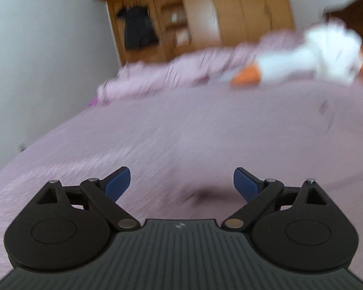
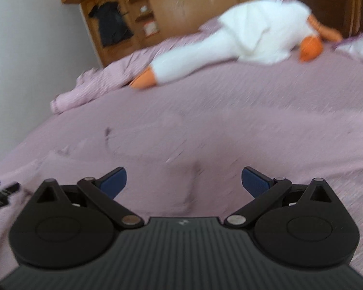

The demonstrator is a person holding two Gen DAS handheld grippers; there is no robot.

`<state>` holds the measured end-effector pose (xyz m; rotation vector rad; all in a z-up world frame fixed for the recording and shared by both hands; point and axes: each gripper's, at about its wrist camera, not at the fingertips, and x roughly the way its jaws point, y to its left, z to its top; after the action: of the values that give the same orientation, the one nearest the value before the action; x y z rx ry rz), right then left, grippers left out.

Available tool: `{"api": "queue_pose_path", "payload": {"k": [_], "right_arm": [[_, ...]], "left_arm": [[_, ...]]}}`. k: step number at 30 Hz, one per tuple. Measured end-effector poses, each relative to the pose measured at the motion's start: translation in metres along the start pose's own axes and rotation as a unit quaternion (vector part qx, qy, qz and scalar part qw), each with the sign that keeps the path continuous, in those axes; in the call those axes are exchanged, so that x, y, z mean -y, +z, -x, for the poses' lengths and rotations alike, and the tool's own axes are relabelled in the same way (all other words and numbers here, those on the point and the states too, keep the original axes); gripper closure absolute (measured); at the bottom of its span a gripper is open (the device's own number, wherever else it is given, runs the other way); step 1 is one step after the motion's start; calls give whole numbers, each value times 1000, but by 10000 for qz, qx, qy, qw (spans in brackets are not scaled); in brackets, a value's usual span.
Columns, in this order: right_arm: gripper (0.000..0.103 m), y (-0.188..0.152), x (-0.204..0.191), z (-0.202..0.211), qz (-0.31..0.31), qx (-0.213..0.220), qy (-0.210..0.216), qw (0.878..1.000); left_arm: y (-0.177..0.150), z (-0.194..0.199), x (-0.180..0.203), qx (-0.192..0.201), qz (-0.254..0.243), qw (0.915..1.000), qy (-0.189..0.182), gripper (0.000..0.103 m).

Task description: Fold small clothes

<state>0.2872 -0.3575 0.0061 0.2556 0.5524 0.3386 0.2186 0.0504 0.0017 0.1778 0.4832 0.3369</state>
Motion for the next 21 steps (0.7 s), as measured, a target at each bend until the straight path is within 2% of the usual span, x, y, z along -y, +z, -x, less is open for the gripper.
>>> {"api": "queue_pose_path", "payload": {"k": [2,5,7,11,13,14,15,16,18,20,21], "right_arm": [[0,-5,-6,-5,-12,-157,79,9998],[0,-10,-15,-14,73,-309,115,9994],[0,-14,-21,-21,144,-409,100,9990],[2,-20,-21,-36,14,-533,55,9986],[10,-18,-20,-39,-91,-459,84,9989],[26,-17,-19,-40,-185,-467,112,9987],[34,-16,-18,-41,-300,-487,189,9982],[37,-16,-17,-42,-351,-485,179,9980],[51,-17,-15,-43,-461,-385,116,9981],[56,-18,-9,-44,-678,-277,160,9972],[65,-19,-4,-45,-843,-234,211,9959]], "left_arm": [[-7,-9,-10,-245,-91,9996,68,7],[-9,-18,-14,-239,-27,9997,99,7],[-4,-30,-7,-317,-180,9993,71,7],[0,-55,7,-605,-422,9967,332,7],[1,-58,3,-599,-229,9973,368,7],[1,-59,-1,-587,-103,9975,392,7],[0,-59,-4,-566,8,9976,390,7],[1,-61,-8,-566,124,9977,359,7],[0,-62,-16,-602,359,9971,309,7],[-3,-60,-23,-641,577,9959,261,7],[-3,-61,-27,-655,659,9954,220,7]]}}
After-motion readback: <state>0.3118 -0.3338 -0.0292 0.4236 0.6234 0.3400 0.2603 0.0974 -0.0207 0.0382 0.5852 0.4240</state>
